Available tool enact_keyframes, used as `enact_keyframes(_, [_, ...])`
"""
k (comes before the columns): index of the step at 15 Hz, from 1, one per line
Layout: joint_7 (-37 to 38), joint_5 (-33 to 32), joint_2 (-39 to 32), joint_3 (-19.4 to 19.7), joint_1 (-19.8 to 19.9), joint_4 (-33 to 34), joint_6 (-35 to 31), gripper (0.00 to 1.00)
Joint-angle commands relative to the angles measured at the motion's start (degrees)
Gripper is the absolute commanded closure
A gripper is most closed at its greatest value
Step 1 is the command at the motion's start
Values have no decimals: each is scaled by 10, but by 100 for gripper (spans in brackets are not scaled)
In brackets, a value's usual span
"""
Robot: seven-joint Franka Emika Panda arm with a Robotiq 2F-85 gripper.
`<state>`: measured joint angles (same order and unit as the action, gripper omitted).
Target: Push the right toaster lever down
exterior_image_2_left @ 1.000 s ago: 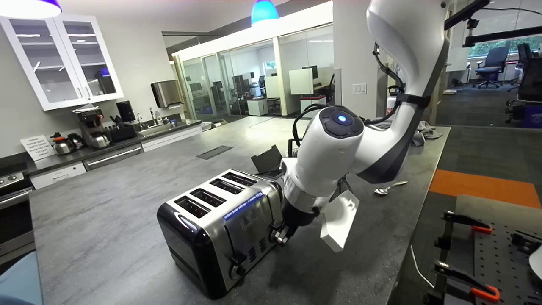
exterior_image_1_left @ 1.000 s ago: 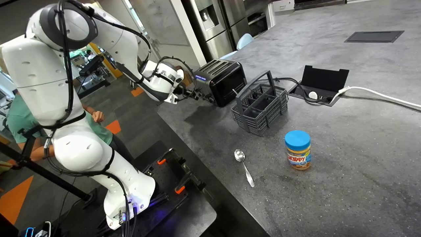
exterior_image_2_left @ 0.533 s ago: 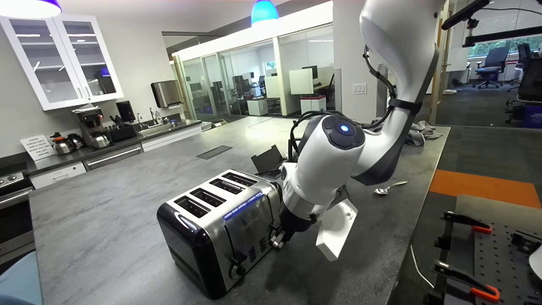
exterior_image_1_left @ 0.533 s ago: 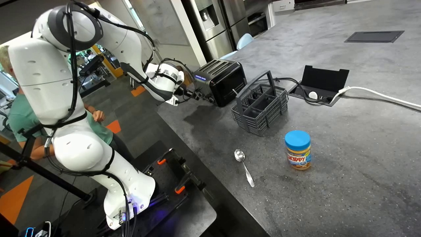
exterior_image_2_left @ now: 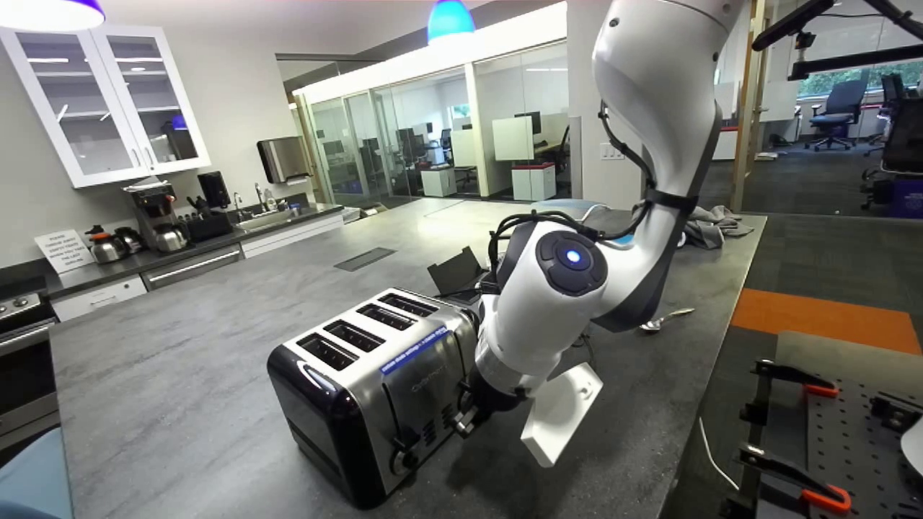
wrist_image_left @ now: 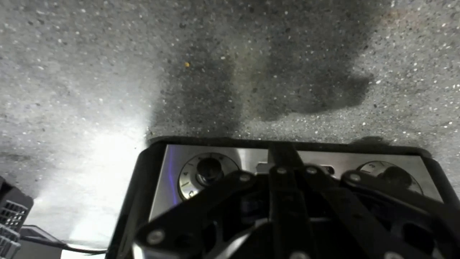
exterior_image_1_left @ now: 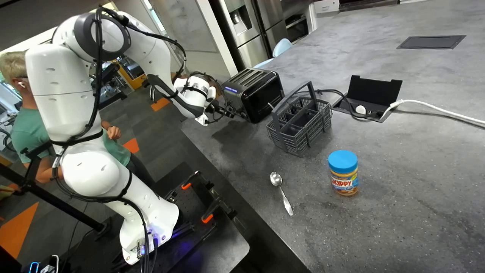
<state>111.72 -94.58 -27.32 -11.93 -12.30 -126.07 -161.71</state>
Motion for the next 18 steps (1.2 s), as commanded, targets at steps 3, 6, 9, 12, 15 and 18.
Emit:
enact_keyframes(3, [69,-34,-23,3,-14,26,46,100])
enact_keyframes(6, [75,-34,-32,2,-15,31,56,100])
enact_keyframes(9, [77,-36,-38,1,-15,36,57,100])
enact_keyframes(12, [80,-37,-42,2,-15,41,55,100])
enact_keyframes(15, [76,-35,-46,2,-14,48,52,100])
enact_keyframes(18, [71,-32,-51,2,-14,55,52,100])
